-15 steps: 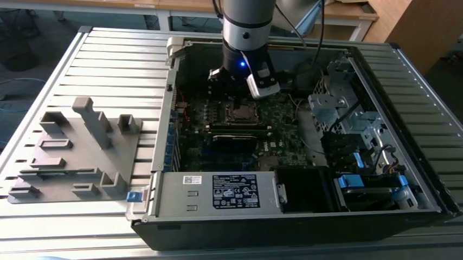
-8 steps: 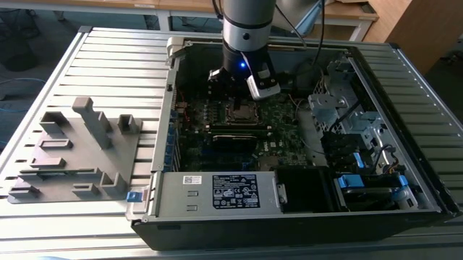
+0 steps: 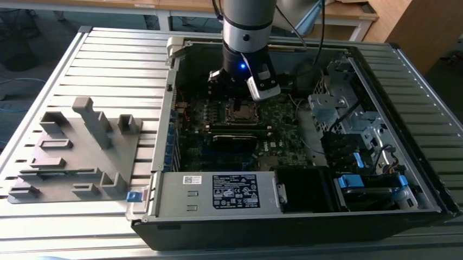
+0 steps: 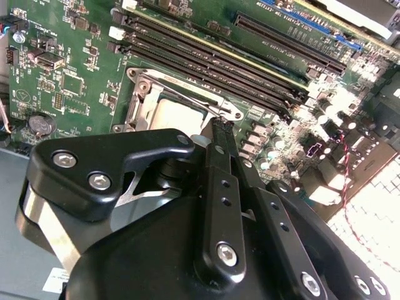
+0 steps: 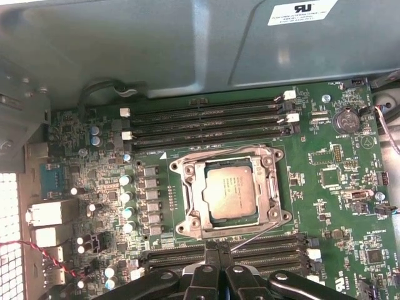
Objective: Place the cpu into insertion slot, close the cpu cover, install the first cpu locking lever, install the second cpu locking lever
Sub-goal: 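Install the second cpu locking lever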
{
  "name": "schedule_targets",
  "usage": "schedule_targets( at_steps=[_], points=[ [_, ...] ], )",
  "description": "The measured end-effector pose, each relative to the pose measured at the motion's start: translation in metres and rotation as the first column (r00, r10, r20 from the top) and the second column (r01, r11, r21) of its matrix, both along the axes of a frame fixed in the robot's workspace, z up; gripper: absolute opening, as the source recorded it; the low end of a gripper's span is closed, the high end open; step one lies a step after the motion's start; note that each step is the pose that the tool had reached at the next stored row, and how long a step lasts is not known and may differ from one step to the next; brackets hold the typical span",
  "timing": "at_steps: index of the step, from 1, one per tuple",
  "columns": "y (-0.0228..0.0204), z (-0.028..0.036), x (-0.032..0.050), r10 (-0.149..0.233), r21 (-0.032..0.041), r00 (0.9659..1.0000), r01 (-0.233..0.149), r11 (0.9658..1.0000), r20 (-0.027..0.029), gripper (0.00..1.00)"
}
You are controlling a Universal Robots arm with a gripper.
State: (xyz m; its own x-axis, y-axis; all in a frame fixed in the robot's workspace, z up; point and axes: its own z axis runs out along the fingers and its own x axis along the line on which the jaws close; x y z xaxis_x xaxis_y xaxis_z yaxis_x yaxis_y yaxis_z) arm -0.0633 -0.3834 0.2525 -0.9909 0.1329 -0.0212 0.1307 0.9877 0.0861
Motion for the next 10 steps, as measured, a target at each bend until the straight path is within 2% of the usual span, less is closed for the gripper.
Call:
schedule_targets(
  at_steps=[10],
  points=[
    [-0.0001,-0.0003,-0.0001,0.006,-0.0001,1.0,-0.006,1.0,0.0,0.11]
  ],
)
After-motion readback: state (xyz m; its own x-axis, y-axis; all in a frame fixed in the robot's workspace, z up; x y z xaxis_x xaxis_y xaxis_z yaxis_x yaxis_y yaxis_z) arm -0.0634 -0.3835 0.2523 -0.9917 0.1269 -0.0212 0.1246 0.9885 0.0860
